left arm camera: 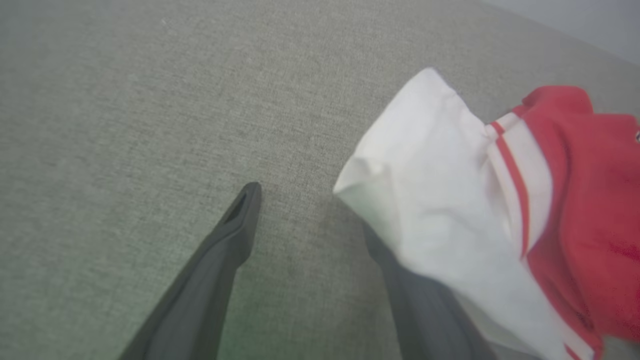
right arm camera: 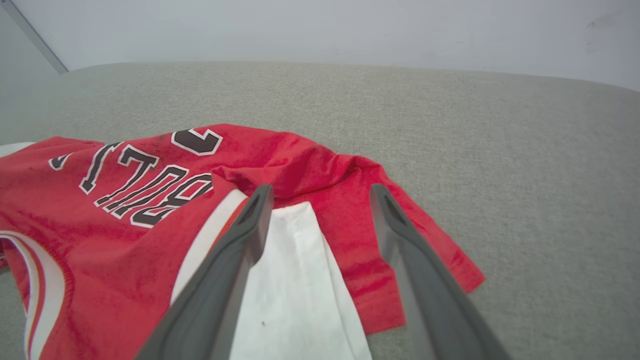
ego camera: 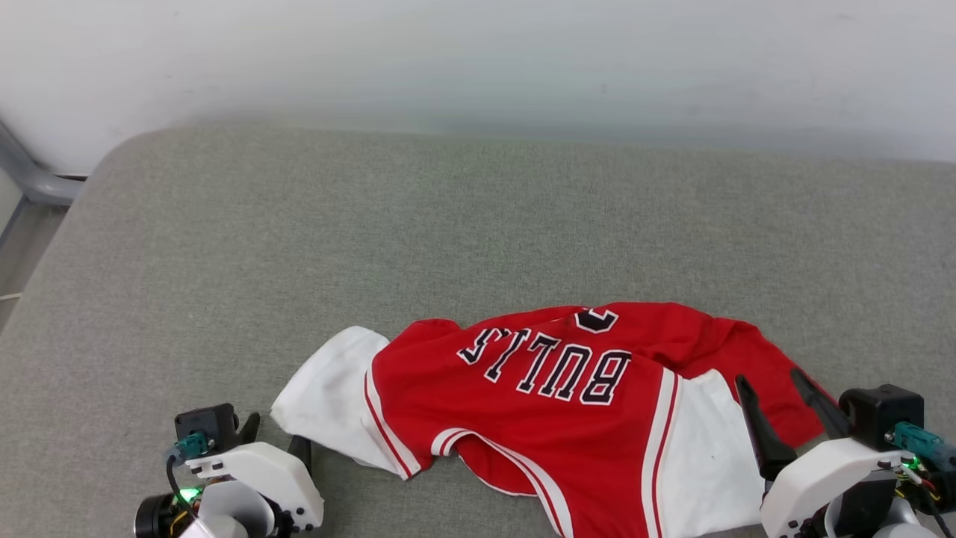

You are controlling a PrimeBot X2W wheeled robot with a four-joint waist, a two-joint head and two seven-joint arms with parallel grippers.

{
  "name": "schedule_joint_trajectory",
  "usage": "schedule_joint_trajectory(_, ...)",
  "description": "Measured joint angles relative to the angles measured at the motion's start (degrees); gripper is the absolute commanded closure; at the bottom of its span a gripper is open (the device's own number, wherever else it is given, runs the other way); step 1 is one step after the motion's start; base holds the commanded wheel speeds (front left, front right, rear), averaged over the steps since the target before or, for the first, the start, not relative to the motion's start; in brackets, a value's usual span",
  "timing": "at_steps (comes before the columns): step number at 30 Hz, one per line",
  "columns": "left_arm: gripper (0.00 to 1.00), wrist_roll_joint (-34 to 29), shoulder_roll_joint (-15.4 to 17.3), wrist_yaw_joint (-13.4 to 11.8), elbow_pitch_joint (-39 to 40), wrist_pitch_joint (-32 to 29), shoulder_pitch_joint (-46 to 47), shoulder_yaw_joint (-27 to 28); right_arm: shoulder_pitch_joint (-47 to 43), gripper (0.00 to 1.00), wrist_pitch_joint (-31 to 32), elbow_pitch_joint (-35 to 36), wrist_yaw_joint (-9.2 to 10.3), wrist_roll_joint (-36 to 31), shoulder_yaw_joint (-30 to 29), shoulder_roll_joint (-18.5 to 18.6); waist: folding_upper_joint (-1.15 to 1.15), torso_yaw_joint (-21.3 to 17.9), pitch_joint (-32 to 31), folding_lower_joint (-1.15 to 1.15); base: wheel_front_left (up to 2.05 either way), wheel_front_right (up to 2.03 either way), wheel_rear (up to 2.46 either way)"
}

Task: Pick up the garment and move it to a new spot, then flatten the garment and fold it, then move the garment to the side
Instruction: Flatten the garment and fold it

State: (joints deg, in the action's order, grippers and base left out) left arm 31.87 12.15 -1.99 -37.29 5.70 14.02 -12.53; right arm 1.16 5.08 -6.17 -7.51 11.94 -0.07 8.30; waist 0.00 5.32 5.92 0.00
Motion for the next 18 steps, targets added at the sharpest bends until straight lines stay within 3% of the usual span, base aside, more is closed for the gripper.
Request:
schedule_joint_trajectory(2,0.00,-1.6,0.5,-0.5,0.2,3.0,0.2,-0.6,-0.1,0.00,0.1,0.0,0.00,-0.1,-0.1,0.0,0.00,0.2,-0.8,0.00,0.00,0.00,0.00)
schedule_joint_trajectory(9,0.00,-7.6,2.5,2.1,9.6,9.0,-0.1,-3.3,-1.5,0.00,3.3,1.5,0.00,0.5,0.2,1.1,0.00,0.9,-3.5,0.00,0.00,0.00,0.00)
schedule_joint_trajectory(10,0.00,-10.4,2.9,1.8,15.7,9.2,-2.5,-3.1,-2.4,0.00,7.9,3.2,0.00,1.2,0.4,2.9,0.00,1.1,-4.1,-0.01,0.00,0.00,0.00)
schedule_joint_trajectory(13,0.00,-14.0,3.0,1.7,23.5,9.3,-4.8,-2.3,-3.9,0.00,14.2,4.8,0.00,1.9,0.3,5.2,0.00,1.4,-4.3,-0.01,0.00,0.00,0.00)
schedule_joint_trajectory(18,0.00,-19.1,2.1,1.7,33.2,9.4,-9.6,-1.9,-6.1,0.00,26.3,7.1,0.00,3.5,-1.8,6.3,0.00,1.9,-4.4,-0.01,0.00,0.00,0.00)
